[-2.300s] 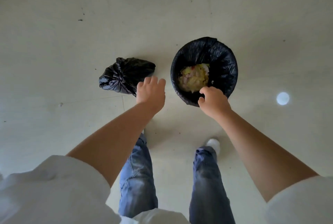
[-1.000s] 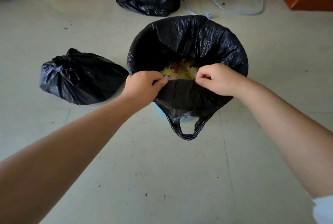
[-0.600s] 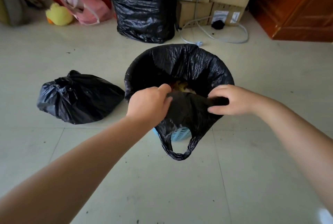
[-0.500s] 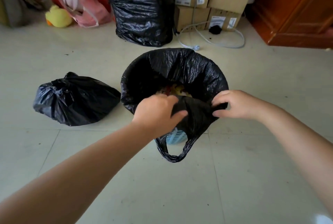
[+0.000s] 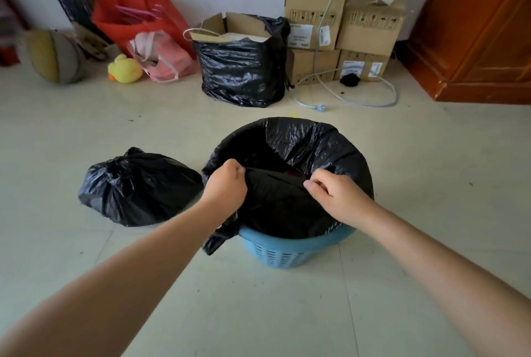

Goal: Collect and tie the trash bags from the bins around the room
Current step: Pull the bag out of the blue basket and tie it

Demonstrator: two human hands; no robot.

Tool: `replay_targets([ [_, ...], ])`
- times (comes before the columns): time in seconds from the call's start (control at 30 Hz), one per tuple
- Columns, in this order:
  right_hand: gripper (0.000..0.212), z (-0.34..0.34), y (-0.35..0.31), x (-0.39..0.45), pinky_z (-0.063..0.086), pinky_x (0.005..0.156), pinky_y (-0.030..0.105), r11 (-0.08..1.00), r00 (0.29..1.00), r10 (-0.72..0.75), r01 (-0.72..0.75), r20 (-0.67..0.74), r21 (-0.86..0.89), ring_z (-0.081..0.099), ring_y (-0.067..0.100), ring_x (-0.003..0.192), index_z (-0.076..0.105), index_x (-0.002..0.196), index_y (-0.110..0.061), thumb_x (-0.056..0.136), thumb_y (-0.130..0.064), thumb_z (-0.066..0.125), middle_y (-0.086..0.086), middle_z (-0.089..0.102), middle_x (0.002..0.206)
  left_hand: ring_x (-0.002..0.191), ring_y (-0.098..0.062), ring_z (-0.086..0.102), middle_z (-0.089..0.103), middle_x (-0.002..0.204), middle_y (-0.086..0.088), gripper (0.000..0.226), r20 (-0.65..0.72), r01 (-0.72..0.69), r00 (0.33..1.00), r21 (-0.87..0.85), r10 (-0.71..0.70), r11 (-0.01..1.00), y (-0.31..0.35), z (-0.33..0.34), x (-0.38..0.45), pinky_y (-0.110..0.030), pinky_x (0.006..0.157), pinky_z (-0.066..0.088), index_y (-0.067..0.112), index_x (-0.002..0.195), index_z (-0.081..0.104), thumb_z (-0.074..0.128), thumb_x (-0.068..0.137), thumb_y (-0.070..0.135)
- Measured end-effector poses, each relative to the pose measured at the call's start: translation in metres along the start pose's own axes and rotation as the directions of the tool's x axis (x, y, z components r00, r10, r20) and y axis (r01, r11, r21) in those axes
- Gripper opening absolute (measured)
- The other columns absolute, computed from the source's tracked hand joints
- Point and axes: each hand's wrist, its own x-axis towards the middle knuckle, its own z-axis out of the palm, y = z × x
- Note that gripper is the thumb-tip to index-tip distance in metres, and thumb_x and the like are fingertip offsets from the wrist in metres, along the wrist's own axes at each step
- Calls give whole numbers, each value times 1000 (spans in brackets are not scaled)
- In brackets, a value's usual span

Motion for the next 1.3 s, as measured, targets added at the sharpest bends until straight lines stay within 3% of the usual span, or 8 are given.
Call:
replay_targets([
  [0.2,52,-41,28,-13,39,97,30,907,990,41,19,133,-420,48,19,119,47,131,-19,83,-36,61,0,48,127,63,-18,46,43,58,4,37,203,-216,965,244,168,945,18,-24,2,-28,56,33,18,73,45,42,91,50],
  [0.37,34,-62,53,-15,33,102,24,955,994,87,-63,70,-288,46,22,121,68,110,-11,80,-26,68,6,55,124,108,-21,53,57,104,0,56,388,-376,912,659,134,652,27,-40,1,-35,92,39,24,122,55,35,87,62],
  [0.57,20,-62,52,-12,32,87,23,957,997,26,-6,67,-291,55,25,106,69,101,-1,87,-9,58,12,65,106,120,-24,51,55,128,-4,50,415,-529,846,569,336,630,63,10,-20,-37,97,41,17,130,48,42,92,48],
  [0.8,8,-74,39,-2,35,73,27,987,999,50,-48,10,-152,55,22,89,47,95,-18,91,-22,52,1,53,88,89,-35,60,60,83,-12,18,278,-415,906,432,319,801,58,3,-7,-34,64,39,10,98,43,34,100,26],
  [0.93,33,-86,39,12,37,86,27,912,998,40,-21,38,-410,54,21,105,57,116,-15,84,-20,61,1,57,107,95,-28,61,59,90,-7,46,403,-502,864,642,302,579,48,-29,-6,-32,68,43,18,110,47,41,88,58],
  [1.03,33,-86,58,24,43,86,35,812,988,84,-145,-133,-565,54,31,104,59,116,-9,87,-4,45,11,56,111,105,-25,58,58,104,-2,36,385,-478,877,761,288,438,42,-34,-4,-34,75,45,18,115,47,42,92,45],
  [1.17,42,-82,84,38,46,86,34,898,934,346,-357,-86,-257,55,31,109,50,128,-9,88,-3,41,15,55,127,118,-22,48,51,121,-2,33,319,-434,893,797,319,420,36,-50,5,-32,94,39,20,124,46,39,95,34],
  [1.3,52,-70,90,44,45,57,26,831,848,506,-528,158,175,59,17,64,41,136,-20,90,4,32,10,61,96,114,-24,53,51,121,-2,34,333,-386,922,820,196,422,35,-61,6,-34,88,44,20,125,46,40,96,36],
])
